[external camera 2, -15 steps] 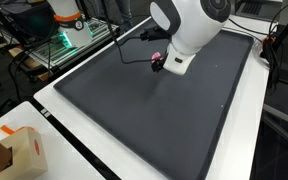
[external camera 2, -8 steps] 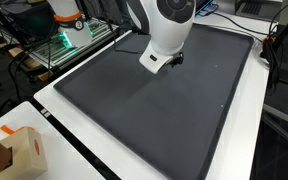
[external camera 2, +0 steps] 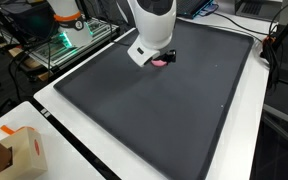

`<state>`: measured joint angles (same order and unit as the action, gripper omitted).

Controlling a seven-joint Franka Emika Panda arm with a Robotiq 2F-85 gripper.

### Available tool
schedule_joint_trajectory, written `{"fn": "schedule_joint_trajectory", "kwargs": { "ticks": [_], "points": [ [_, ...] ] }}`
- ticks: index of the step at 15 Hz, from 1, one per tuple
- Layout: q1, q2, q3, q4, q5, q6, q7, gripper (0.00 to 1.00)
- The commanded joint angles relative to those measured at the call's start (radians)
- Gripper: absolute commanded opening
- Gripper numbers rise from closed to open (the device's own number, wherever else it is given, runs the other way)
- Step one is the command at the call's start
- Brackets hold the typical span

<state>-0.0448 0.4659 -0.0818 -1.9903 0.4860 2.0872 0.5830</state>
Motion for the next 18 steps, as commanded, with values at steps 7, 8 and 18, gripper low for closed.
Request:
{"fn": "schedule_joint_trajectory", "kwargs": {
  "ticks": [7, 8, 18],
  "points": [
    [0.07, -0.214, 0.019, -0.117, -0.193, -0.005, -0.102, 1.0],
    [0.078, -0.236, 0.026, -0.119, -0.226, -0.017, -0.116, 1.0],
    [0.137, -0.395, 0.142, -0.138, -0.358, -0.103, -0.403, 1.0]
  ]
}}
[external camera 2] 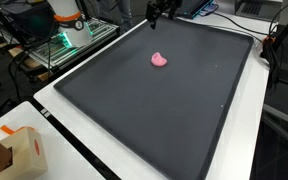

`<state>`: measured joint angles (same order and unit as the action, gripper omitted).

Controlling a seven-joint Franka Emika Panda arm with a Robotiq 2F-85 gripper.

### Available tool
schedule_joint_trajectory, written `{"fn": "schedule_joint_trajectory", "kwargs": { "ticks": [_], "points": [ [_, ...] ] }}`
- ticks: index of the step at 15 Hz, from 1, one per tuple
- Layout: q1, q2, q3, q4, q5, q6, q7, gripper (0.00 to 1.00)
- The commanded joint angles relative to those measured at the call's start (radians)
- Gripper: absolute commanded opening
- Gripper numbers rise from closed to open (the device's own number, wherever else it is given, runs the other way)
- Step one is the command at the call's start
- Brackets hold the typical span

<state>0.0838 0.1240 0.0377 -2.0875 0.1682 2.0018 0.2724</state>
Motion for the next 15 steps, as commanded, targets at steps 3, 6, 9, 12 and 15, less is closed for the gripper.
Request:
{"fn": "schedule_joint_trajectory", "kwargs": {
  "ticks": [3, 6, 9, 12, 15],
  "points": [
    [0.019, -0.074, 0.046, -0.051, -0.072, -0.019, -0.203, 1.0],
    [0.028, -0.086, 0.065, -0.056, -0.104, -0.009, -0.32, 1.0],
    [0.027, -0.056, 0.07, -0.018, -0.096, -0.011, -0.335, 1.0],
    [0.031, -0.058, 0.075, -0.018, -0.11, -0.011, -0.379, 1.0],
    [0.031, -0.058, 0.075, -0.018, -0.112, -0.011, -0.389, 1.0]
  ]
}}
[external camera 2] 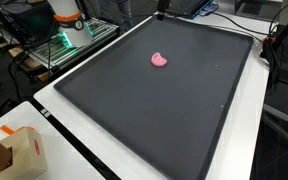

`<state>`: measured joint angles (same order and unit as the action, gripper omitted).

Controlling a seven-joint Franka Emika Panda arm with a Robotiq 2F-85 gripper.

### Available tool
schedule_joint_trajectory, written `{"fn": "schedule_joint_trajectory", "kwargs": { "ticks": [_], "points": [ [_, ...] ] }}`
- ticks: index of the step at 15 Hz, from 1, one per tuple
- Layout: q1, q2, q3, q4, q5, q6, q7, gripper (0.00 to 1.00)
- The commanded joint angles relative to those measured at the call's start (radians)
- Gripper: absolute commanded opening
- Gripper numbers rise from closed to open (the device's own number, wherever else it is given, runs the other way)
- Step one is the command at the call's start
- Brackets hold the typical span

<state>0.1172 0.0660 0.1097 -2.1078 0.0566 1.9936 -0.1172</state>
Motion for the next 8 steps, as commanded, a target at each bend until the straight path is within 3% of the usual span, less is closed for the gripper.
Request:
{"fn": "schedule_joint_trajectory", "kwargs": {
  "ticks": [1, 8],
  "points": [
    [-0.002, 0.0, 0.003, 0.002, 0.0, -0.003, 0.0, 1.0],
    [-0.02, 0.089, 0.009, -0.067, 0.01, 0.166, -0.317, 1.0]
  ]
}}
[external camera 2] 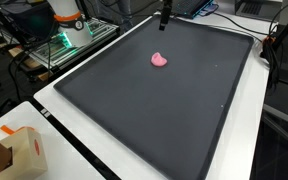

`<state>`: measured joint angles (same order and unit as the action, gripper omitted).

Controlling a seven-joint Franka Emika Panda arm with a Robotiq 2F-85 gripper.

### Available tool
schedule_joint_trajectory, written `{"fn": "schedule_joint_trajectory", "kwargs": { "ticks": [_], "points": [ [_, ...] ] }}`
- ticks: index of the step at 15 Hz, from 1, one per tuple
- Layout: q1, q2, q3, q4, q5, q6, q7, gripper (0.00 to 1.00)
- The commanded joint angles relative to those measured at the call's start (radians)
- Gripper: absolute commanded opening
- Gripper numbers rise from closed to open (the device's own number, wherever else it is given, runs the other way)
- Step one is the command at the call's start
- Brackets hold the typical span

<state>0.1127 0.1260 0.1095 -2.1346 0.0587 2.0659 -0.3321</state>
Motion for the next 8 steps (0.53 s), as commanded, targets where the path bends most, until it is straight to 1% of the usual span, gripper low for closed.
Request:
{"fn": "schedule_joint_trajectory", "kwargs": {
  "ticks": [1, 4, 8],
  "points": [
    [-0.018, 0.043, 0.009, -0.048, -0.004, 0.13, -0.122, 1.0],
    [-0.028, 0.087, 0.005, -0.063, -0.039, 0.21, -0.171, 1.0],
    [-0.045, 0.149, -0.006, -0.066, -0.125, 0.262, -0.188, 1.0]
  ]
}}
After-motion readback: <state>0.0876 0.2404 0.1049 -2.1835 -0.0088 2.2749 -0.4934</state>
